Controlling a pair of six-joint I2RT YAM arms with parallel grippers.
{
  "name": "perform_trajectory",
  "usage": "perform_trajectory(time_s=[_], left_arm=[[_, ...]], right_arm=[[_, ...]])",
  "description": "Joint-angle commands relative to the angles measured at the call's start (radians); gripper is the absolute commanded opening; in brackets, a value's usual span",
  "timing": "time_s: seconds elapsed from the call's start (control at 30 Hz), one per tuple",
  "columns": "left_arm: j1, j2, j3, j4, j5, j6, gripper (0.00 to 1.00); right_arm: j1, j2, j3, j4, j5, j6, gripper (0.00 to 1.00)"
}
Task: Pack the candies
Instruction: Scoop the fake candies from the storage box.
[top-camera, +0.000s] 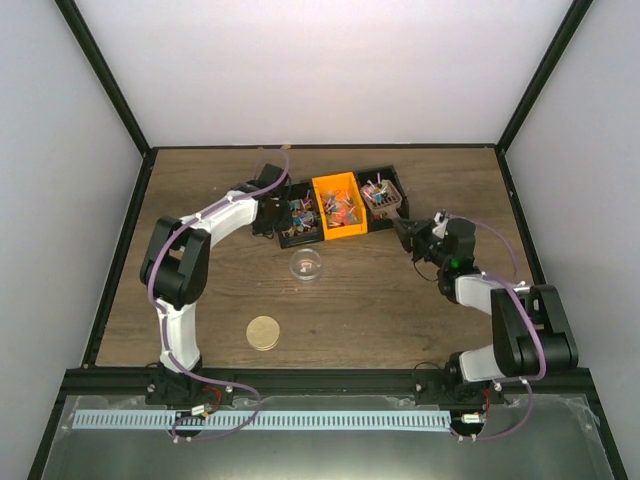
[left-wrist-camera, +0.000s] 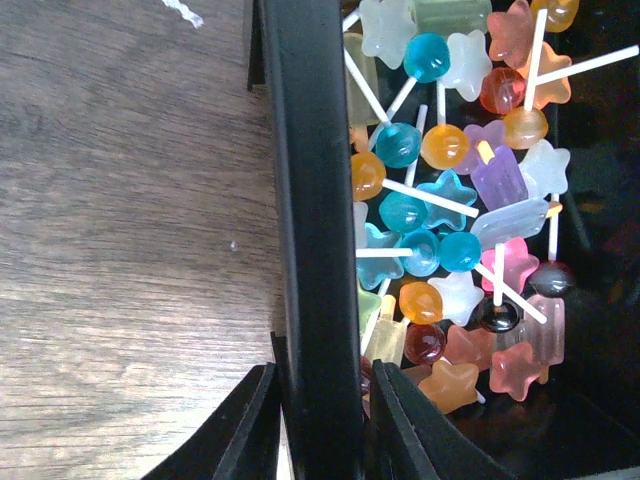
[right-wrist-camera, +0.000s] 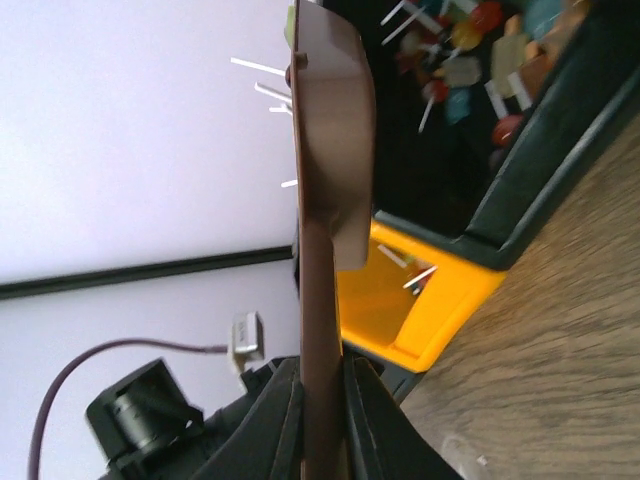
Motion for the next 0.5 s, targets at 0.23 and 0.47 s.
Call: perform_trajectory(time_s=[0.23, 0.47], left_arm=[[-0.006, 0.025, 0.072, -0.043, 0.021, 0.020, 0.31], [-0.002, 0.023, 0.077, -0.051, 0.017, 0.029, 0.31]], right_arm=[[-0.009, -0.101, -0.019, 0.010, -0.126, -0.091, 0.01], [-0.009, -0.149, -0.088, 0.148, -0.256, -0.073, 0.01]])
